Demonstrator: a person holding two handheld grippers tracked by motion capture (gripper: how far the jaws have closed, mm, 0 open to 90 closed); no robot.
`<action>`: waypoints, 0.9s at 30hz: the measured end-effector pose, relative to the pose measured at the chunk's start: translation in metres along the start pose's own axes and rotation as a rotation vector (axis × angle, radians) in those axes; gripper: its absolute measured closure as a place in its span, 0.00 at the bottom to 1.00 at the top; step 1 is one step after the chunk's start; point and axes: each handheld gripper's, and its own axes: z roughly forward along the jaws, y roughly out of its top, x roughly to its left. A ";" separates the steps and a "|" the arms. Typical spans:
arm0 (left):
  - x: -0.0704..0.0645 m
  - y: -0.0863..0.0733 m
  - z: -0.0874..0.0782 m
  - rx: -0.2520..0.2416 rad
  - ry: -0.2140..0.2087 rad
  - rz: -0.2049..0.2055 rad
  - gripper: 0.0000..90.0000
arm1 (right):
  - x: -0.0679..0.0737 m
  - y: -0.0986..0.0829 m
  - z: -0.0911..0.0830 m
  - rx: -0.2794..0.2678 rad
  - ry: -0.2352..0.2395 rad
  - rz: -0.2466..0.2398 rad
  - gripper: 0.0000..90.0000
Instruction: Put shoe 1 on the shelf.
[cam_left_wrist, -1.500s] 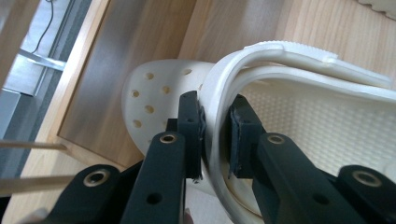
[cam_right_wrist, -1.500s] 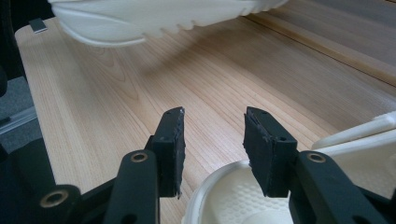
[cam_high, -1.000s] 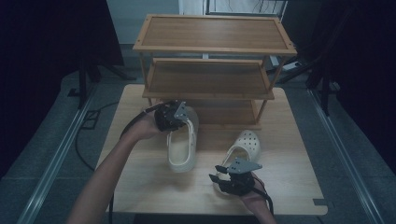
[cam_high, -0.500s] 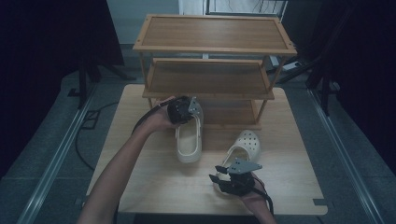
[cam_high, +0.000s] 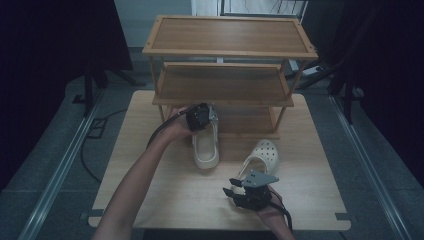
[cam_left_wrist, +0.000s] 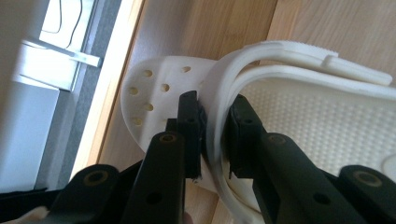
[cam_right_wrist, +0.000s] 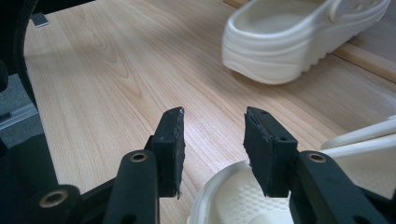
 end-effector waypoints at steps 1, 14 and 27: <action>0.000 0.000 0.000 0.000 0.000 0.000 0.86 | 0.000 0.000 0.000 0.000 0.000 0.000 0.65; -0.011 0.001 -0.017 -0.055 -0.069 -0.043 0.56 | 0.002 0.000 0.001 0.001 0.003 -0.006 0.64; -0.040 -0.023 -0.069 -0.162 -0.099 -0.128 0.56 | 0.002 0.000 0.000 0.000 -0.001 -0.007 0.64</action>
